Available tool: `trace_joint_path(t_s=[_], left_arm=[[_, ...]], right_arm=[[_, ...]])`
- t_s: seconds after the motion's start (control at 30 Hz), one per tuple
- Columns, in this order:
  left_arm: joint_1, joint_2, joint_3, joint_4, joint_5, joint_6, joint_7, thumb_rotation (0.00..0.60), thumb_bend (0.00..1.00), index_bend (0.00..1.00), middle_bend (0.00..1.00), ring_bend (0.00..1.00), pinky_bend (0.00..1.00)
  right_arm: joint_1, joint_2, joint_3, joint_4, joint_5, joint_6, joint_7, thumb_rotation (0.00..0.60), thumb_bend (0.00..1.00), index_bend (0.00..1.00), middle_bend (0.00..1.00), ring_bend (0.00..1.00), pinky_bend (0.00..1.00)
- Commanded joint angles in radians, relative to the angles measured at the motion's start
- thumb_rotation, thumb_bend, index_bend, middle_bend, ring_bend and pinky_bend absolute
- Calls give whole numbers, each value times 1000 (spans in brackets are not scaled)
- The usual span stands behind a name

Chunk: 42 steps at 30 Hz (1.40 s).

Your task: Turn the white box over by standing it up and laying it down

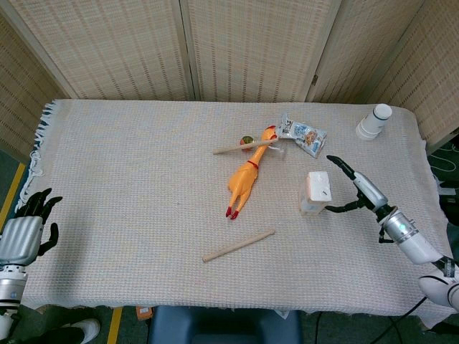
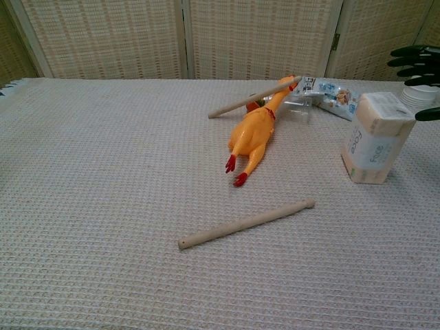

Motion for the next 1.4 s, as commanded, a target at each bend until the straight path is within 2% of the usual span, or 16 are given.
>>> trace_joint_path(t_s=[0.03,0.07,0.13,0.23,0.37,0.47,0.57,0.67,1.17,1.3,1.4], left_arm=[[0,0,-1,0,-1,0,0,600,627,164,0,0,200],[0,0,-1,-1,-1,0,1,600,627,164,0,0,200],[0,1,0,-5,1,2,3,600,628,164,0,0,200],[2,3,1,-9,6,8,5,600,627,164,0,0,200],[5,6,-2,-10,3,13,5,600,627,164,0,0,200],[6,6,-4,-9,0,16,4,600,627,164,0,0,200],[6,6,-3,-9,2,15,4,600,627,164,0,0,200],[6,6,-4,-9,0,15,5,600,627,164,0,0,199],[7,4,-9,6,-4,16,-6,600,627,164,0,0,199],[5,3,-8,5,-5,12,-4,600,627,164,0,0,200],[4,2,-7,5,-3,11,-2,600,627,164,0,0,200]], right_arm=[[-27,314,82,-585,147,-19,-683,600,41,0,0,0,0],[-7,375,74,-689,183,-98,-802,600,41,0,0,0,0],[40,455,78,-830,284,-231,-985,600,41,0,0,0,0],[109,507,94,-941,482,-346,-1239,600,41,0,0,0,0],[195,509,95,-1007,735,-375,-1503,600,41,0,0,0,0],[258,486,81,-1020,900,-376,-1639,600,41,0,0,0,0],[299,451,73,-1005,1004,-386,-1700,600,41,0,0,0,0],[321,416,70,-975,1053,-412,-1712,600,41,0,0,0,0],[372,321,51,-849,1151,-449,-1737,600,41,0,4,0,0],[374,310,48,-833,1154,-452,-1735,600,42,0,50,0,0],[374,302,50,-825,1150,-443,-1733,600,44,18,144,0,0]])
